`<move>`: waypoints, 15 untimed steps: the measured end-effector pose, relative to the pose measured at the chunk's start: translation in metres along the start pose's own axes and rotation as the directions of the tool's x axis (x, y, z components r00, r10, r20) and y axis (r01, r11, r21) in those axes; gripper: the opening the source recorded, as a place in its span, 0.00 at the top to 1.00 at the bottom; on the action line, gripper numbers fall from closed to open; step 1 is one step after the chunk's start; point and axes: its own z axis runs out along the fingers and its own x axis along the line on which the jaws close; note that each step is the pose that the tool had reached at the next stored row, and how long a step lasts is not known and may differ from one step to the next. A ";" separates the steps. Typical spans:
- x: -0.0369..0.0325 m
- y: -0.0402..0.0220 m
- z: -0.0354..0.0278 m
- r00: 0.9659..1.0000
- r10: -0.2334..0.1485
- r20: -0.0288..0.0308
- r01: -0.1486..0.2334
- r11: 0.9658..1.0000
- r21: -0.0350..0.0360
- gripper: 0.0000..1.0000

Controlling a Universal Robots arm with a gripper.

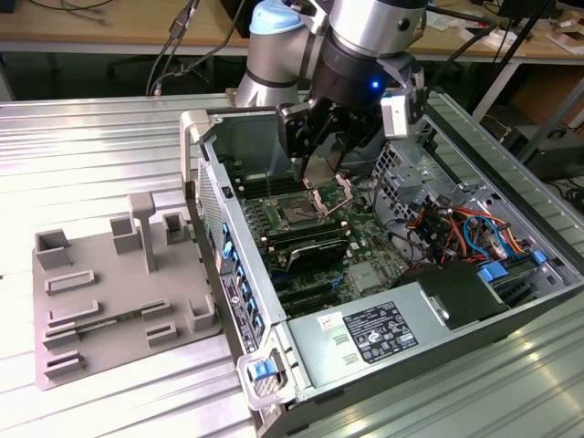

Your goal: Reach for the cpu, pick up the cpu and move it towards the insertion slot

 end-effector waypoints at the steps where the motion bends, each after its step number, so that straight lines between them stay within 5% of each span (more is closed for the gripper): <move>1: -0.0004 0.0000 0.0001 1.000 0.000 0.000 0.000 1.000 0.000 0.45; 15: -0.0080 -0.0005 0.0021 1.000 0.000 0.000 0.000 1.000 0.000 0.45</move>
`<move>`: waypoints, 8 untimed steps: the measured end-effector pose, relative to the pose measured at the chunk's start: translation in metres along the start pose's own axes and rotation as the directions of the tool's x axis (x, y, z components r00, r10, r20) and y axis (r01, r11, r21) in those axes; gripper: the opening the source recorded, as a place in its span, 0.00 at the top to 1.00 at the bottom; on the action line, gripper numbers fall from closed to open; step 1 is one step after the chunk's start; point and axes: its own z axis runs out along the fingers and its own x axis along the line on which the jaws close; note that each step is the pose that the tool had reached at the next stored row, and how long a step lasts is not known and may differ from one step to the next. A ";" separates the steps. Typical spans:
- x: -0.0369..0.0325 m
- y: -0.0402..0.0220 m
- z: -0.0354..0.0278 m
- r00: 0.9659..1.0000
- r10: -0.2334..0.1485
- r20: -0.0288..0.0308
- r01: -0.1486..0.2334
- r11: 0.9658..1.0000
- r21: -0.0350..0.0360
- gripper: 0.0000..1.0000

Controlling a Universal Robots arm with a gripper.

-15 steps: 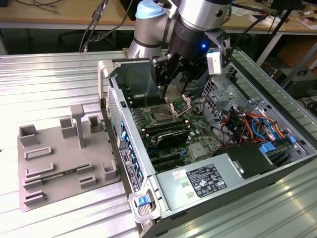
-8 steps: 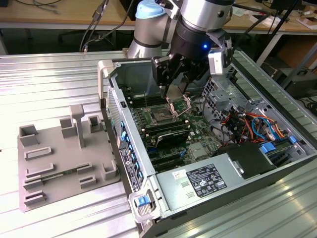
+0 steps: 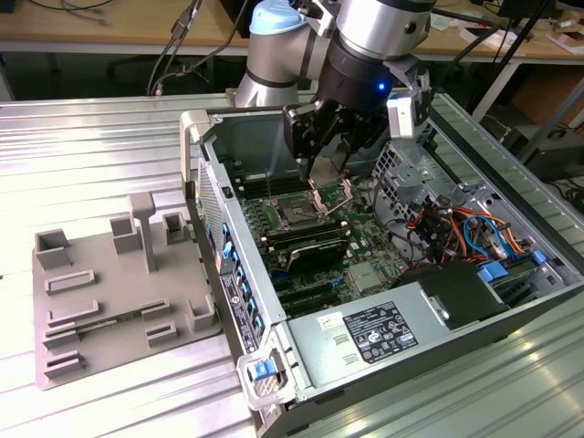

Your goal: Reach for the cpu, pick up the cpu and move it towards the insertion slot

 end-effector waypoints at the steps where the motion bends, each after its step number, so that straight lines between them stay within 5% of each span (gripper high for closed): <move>1: -0.0004 0.0000 0.0002 1.000 0.000 0.000 0.000 1.000 0.000 0.45; 8: -0.0041 -0.0003 0.0014 1.000 0.000 0.000 0.000 1.000 0.000 0.45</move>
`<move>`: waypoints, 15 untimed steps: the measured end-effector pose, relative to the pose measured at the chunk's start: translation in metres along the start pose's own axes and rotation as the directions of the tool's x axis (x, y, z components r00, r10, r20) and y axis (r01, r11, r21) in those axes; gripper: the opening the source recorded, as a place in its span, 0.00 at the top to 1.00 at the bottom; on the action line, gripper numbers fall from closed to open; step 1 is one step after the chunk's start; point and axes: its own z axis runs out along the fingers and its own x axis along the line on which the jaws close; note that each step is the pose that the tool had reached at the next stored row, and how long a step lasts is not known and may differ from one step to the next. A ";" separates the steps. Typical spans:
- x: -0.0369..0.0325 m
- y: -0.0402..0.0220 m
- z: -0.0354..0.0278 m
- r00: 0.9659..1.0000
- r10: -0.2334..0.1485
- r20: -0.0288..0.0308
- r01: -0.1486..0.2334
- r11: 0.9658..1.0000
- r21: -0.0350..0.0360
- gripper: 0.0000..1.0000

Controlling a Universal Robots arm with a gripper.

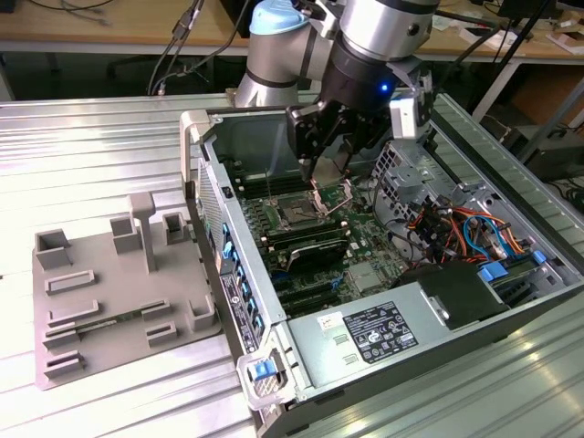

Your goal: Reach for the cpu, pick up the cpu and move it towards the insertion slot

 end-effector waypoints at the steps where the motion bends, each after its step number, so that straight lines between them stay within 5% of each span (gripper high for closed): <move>1: -0.0004 0.0000 0.0001 1.000 0.000 0.000 0.000 1.000 0.000 0.45; 15: -0.0066 -0.0005 0.0021 1.000 0.000 0.000 0.000 1.000 0.000 0.45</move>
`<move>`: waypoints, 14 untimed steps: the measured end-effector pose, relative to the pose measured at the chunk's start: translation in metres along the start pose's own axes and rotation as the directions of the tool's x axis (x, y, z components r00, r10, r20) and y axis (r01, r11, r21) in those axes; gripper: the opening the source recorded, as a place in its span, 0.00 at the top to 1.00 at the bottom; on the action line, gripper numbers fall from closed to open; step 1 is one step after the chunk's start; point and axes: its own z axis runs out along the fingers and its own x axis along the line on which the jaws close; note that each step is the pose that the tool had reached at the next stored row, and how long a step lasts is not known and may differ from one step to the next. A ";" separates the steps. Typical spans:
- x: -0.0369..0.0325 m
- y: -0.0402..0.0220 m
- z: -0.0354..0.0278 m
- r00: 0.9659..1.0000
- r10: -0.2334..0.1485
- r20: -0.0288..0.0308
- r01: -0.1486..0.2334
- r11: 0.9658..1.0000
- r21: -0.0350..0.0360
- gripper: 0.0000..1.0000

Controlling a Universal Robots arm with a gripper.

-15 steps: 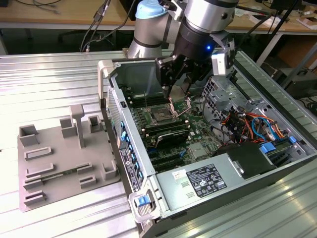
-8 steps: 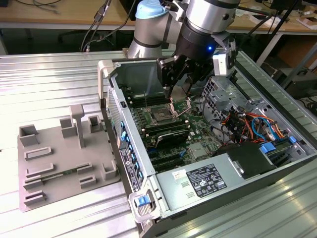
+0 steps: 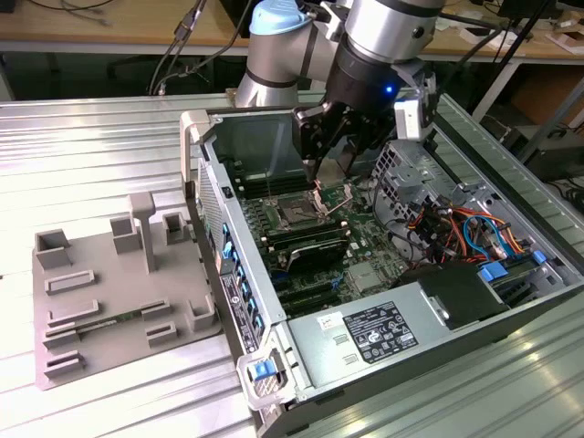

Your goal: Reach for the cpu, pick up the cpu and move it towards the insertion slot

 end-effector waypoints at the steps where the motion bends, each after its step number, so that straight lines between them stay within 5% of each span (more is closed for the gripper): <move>1: -0.0003 0.0000 0.0001 1.000 0.000 0.000 0.000 1.000 0.000 0.45; 5: -0.0024 -0.0002 0.0008 1.000 0.000 0.000 0.000 1.000 0.000 0.45; 8: -0.0162 0.0002 0.0101 1.000 0.000 0.000 0.000 1.000 0.000 0.45; 14: -0.0208 0.0005 0.0118 1.000 0.000 0.000 0.000 1.000 0.000 0.45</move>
